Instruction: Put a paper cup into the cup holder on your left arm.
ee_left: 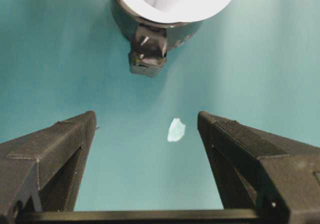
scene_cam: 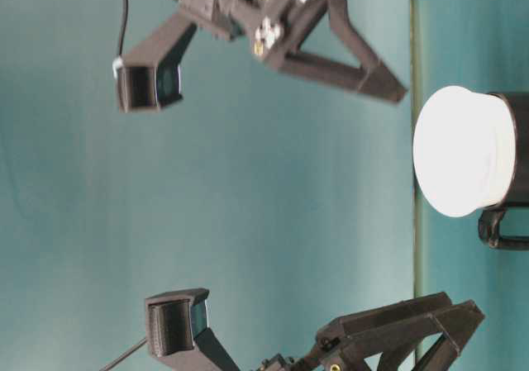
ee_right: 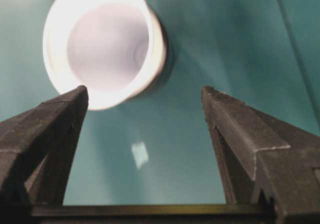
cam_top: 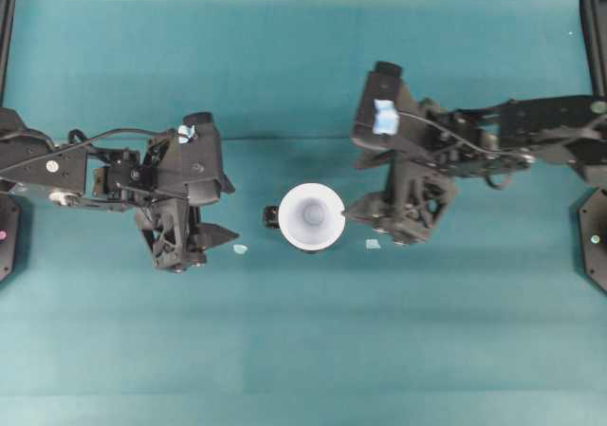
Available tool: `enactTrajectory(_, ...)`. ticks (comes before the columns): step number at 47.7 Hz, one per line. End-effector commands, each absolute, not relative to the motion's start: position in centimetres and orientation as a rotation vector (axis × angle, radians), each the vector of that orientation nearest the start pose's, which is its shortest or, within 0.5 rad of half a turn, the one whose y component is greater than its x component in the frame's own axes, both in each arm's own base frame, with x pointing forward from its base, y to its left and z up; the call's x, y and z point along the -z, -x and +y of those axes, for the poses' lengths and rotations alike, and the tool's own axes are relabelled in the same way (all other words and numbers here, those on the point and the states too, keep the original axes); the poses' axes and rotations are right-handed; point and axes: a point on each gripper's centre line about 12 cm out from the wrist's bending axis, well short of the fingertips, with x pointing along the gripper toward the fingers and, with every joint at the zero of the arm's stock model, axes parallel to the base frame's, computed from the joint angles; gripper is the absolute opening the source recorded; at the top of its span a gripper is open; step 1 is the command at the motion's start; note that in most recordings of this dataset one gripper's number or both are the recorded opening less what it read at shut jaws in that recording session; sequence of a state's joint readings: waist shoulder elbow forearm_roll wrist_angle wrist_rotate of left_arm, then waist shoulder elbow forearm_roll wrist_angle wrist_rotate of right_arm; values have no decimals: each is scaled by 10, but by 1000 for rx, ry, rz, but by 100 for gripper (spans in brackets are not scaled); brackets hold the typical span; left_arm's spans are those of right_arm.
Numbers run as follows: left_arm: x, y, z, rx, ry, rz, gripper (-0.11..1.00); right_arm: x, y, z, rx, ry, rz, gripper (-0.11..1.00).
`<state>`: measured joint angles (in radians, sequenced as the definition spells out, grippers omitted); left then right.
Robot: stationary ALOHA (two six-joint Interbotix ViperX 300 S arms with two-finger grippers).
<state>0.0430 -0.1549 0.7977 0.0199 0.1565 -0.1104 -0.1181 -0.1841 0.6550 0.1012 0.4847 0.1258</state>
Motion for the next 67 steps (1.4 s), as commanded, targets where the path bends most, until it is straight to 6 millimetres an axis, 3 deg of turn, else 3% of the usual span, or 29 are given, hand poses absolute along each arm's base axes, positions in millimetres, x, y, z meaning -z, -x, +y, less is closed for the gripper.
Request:
enactTrajectory(1,-172,-337,13,-72,96,780,89,-213,-329,-32,153,-252,899,82)
enactTrajectory(19,-171,-336,10,-62,86,785,89,-208,-290,-23,125,-146,895,82)
enactTrajectory(32,-170,-335,5,-39,62,792,89,-205,-274,-20,119,-136,889,82)
enactTrajectory(67,-171,-332,0,-18,38,790,89,-197,-261,-19,116,-127,907,82)
